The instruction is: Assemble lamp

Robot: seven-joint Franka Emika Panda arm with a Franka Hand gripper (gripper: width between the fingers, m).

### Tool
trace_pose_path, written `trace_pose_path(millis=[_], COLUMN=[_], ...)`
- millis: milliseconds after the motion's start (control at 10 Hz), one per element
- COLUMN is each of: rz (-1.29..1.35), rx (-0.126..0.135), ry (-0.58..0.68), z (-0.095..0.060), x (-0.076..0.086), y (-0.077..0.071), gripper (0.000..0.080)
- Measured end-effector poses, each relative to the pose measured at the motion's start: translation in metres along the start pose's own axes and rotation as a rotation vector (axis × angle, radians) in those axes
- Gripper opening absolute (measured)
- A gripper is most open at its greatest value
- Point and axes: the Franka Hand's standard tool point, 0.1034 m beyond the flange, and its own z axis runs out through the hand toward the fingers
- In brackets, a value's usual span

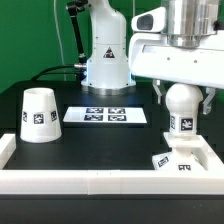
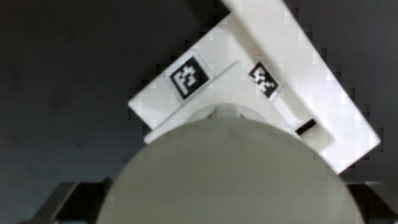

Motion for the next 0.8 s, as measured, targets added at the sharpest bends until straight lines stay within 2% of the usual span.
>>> trace_pose_path(millis=[300, 600, 700, 800], rz=[0.222, 0.301, 0.277, 0.22], rx=[0.003, 0.005, 0.006, 0.025], ry=[-0.044, -0.047, -0.046, -0.031], z=[0.0017, 0.0022, 0.0024, 0.0035], x=[0.0018, 0.0009, 0.0006, -0.0005], y=[-0.0032, -0.0046, -0.005, -0.0078], gripper=[0.0578, 0.0578, 0.0675, 0.0692])
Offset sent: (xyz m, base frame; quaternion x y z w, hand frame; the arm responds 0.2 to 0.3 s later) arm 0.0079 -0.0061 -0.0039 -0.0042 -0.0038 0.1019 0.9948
